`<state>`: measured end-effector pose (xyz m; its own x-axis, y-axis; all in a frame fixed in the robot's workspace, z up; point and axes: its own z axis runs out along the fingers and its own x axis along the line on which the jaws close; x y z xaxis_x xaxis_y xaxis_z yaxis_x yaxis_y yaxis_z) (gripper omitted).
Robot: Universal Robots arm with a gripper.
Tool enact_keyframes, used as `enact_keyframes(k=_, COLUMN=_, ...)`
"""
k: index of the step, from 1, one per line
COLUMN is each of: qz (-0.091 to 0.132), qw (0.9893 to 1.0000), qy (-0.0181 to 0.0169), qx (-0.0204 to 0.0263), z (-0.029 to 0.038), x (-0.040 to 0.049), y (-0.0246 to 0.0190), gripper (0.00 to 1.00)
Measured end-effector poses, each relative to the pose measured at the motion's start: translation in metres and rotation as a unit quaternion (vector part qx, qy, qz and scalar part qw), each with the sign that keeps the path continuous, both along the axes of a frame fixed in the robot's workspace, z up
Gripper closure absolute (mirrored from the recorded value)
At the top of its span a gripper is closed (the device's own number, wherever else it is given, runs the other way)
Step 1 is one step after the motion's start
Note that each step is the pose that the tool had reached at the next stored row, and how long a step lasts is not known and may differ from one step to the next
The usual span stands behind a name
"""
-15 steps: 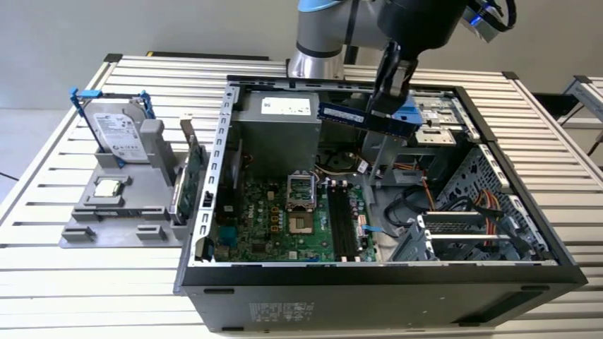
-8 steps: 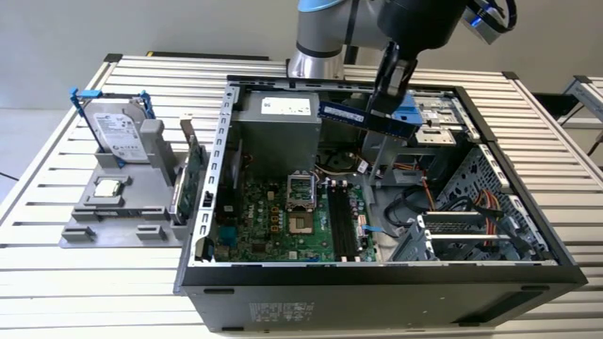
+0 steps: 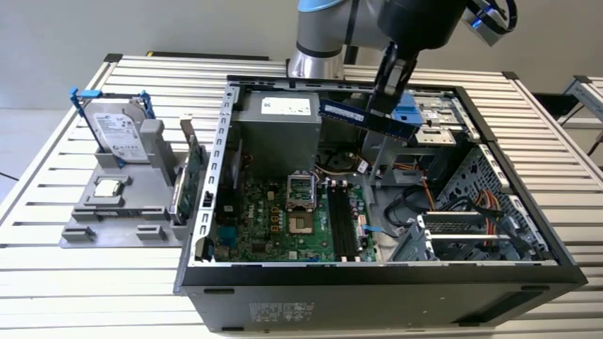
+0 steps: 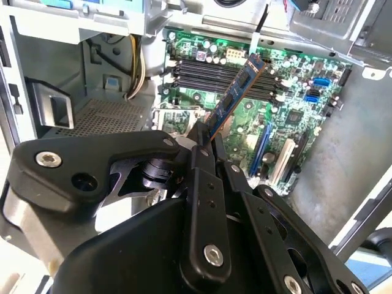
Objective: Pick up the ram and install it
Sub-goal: 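Insert the ram into the slot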
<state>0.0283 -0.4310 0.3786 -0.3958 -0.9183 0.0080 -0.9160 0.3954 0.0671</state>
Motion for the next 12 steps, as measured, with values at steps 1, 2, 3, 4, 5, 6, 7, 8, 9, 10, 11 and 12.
enact_keyframes(k=1, qz=-0.003, qw=1.0, qy=0.0, qx=0.0, z=0.0, x=0.0, y=0.0, gripper=1.0)
enact_keyframes(k=2, qz=-0.006, qw=1.0, qy=0.0, qx=0.0, z=0.0, x=0.0, y=0.0, gripper=1.0)
enact_keyframes(k=3, qz=-0.008, qw=1.0, qy=0.0, qx=0.0, z=0.0, x=0.0, y=0.0, gripper=1.0)
enact_keyframes(k=4, qz=-0.011, qw=0.9999, qy=0.0, qx=0.0, z=0.0, x=0.0, y=0.0, gripper=1.0)
enact_keyframes(k=5, qz=-0.014, qw=0.9999, qy=0.0, qx=0.0, z=0.0, x=0.0, y=0.0, gripper=1.0)
enact_keyframes(k=6, qz=-0.016, qw=0.9999, qy=0.0, qx=0.0, z=0.0, x=0.0, y=0.0, gripper=1.0)
enact_keyframes(k=7, qz=-0.019, qw=0.9998, qy=0.0, qx=0.0, z=0.0, x=0.0, y=0.0, gripper=1.0)
enact_keyframes(k=8, qz=-0.022, qw=0.9998, qy=0.0, qx=0.0, z=0.0, x=0.0, y=0.0, gripper=1.0)
enact_keyframes(k=9, qz=-0.025, qw=0.9997, qy=0.0, qx=0.0, z=0.0, x=0.0, y=0.0, gripper=1.0)
enact_keyframes(k=10, qz=-0.028, qw=0.9996, qy=0.0, qx=0.0, z=0.0, x=0.0, y=0.0, gripper=1.0)
enact_keyframes(k=11, qz=-0.032, qw=0.9995, qy=0.0, qx=0.0, z=0.0, x=0.0, y=0.0, gripper=1.0)
enact_keyframes(k=12, qz=-0.035, qw=0.9994, qy=0.0, qx=0.0, z=0.0, x=0.0, y=0.0, gripper=1.0)
